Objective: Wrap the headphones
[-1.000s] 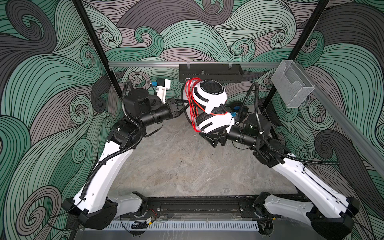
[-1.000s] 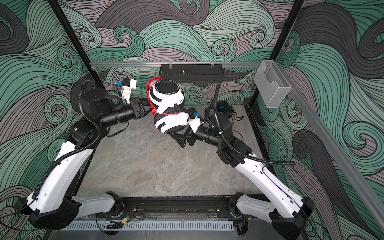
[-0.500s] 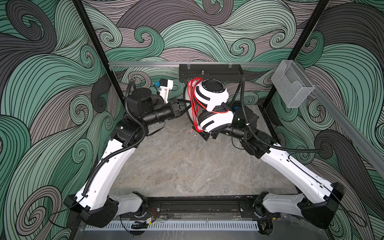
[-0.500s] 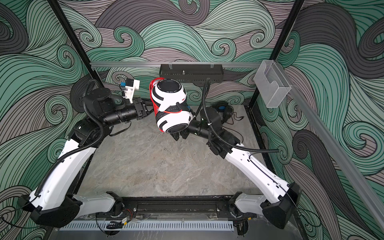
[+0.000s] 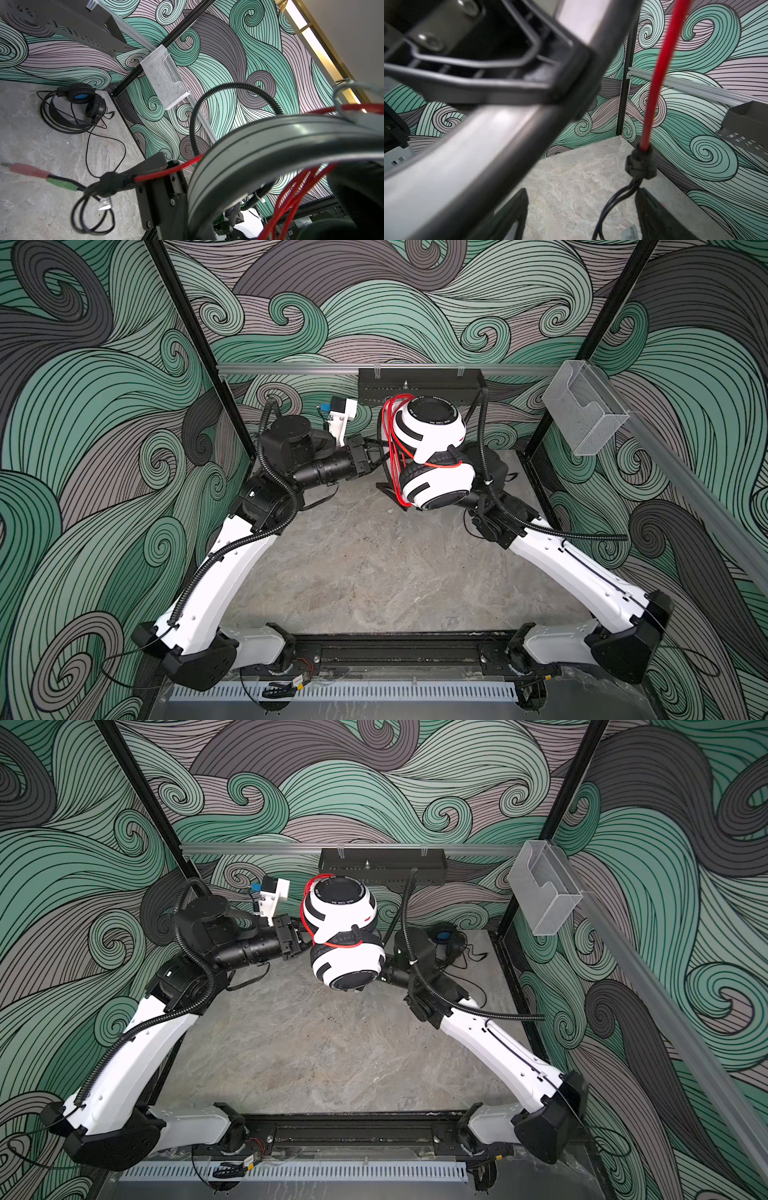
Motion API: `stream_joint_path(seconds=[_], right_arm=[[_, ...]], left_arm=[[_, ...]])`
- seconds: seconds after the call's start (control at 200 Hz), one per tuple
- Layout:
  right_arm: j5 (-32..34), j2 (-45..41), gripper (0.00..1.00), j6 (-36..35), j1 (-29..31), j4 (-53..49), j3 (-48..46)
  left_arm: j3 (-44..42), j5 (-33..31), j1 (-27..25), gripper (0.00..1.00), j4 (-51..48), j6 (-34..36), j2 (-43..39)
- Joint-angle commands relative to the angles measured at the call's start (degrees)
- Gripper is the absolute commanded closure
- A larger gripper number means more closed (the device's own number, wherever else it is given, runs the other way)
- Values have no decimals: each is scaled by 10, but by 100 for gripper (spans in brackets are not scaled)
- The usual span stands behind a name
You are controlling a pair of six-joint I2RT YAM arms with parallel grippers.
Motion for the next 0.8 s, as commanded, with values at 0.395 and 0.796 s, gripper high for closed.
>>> stream_joint_path(seconds=[0.395,0.796], right_arm=[[2,22,34,17,-3,3,22],[-19,29,63,27,-3,9,-11]], left_arm=[[32,-4,-9,100,55,-24,-15],[45,1,-10,100,61,-25,-6]])
